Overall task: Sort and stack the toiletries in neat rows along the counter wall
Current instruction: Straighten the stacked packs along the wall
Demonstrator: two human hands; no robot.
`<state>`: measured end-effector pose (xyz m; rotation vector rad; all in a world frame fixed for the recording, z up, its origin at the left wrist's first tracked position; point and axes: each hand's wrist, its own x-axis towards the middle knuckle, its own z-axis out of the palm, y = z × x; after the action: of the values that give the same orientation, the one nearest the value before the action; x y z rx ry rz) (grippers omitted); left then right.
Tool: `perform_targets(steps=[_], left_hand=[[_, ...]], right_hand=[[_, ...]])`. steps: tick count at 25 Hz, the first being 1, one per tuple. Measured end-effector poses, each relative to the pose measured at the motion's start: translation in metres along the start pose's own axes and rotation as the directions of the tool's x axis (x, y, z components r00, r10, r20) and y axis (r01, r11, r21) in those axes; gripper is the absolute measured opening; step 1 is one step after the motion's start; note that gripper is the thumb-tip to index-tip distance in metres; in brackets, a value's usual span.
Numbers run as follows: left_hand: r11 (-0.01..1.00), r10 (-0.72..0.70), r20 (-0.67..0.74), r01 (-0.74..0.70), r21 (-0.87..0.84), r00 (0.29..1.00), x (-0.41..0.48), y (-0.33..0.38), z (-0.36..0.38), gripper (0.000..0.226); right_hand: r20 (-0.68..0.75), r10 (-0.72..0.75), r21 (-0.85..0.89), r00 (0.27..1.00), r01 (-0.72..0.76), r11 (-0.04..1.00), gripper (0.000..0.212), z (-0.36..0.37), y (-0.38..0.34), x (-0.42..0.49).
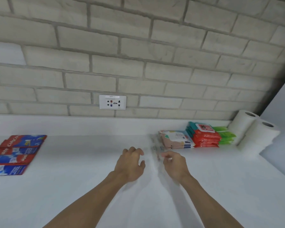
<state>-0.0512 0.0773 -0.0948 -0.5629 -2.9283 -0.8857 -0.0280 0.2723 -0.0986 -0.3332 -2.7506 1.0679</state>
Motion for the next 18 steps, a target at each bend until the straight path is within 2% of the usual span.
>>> perform_targets(steps=[5,8,11,14,18], left_hand=[[0.994,-0.039,0.148,0.024,0.102,0.988,0.038,0.027,0.034,0.052],[0.989,-0.064,0.210,0.033,0.147,0.976,0.055,0.032,0.054,0.057],[0.977,-0.043,0.231,-0.008,0.214,0.972,0.062,0.028,0.073,0.063],[0.952,-0.005,0.229,-0.065,0.298,0.973,0.064,0.019,0.082,0.059],[0.941,0.002,0.205,-0.071,0.330,0.979,0.059,0.013,0.083,0.057]], right_hand=[[0.129,-0.034,-0.150,0.991,0.054,0.987,0.034,-0.007,0.029,0.041],[0.229,-0.108,-0.209,0.967,0.157,0.965,0.037,-0.005,0.037,0.057],[0.265,-0.122,-0.200,0.956,0.178,0.963,0.036,-0.002,0.043,0.068],[0.265,-0.101,-0.202,0.959,0.157,0.967,0.032,0.002,0.048,0.072],[0.307,-0.140,-0.295,0.941,0.234,0.926,0.035,0.006,0.046,0.072]])
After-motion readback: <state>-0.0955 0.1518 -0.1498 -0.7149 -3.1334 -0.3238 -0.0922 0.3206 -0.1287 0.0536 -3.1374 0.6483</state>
